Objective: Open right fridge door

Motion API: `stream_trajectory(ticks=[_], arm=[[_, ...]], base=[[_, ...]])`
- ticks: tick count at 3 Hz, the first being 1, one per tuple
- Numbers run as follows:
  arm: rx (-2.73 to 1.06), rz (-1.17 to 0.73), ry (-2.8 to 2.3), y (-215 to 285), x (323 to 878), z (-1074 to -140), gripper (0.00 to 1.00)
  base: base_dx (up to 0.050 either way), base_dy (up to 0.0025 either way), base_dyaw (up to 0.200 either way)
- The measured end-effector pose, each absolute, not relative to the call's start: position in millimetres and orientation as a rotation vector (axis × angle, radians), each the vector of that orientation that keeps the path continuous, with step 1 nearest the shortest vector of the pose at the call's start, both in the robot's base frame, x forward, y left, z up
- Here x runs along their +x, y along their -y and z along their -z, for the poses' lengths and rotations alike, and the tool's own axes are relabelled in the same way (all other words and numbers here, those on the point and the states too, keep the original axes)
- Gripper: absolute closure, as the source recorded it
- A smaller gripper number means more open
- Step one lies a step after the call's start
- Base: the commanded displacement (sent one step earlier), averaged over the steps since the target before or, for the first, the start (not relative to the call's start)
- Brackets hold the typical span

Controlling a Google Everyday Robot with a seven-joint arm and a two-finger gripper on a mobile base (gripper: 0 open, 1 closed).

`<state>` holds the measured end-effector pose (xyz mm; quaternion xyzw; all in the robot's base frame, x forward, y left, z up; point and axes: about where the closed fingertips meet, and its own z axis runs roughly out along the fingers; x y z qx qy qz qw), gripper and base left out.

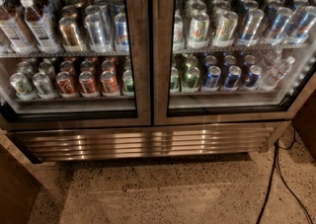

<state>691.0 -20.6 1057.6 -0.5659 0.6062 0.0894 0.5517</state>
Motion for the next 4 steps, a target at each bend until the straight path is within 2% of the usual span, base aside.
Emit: stream_trajectory(ticks=[3,4], arm=[[-1.354,-0.159,-1.399,18.1,691.3,-1056.4,1.0],[-1.363,-0.113,-1.356,17.9,690.4,-1053.6,0.95]], base=[[0.0,0.0,0.0],[0.0,0.0,0.0]])
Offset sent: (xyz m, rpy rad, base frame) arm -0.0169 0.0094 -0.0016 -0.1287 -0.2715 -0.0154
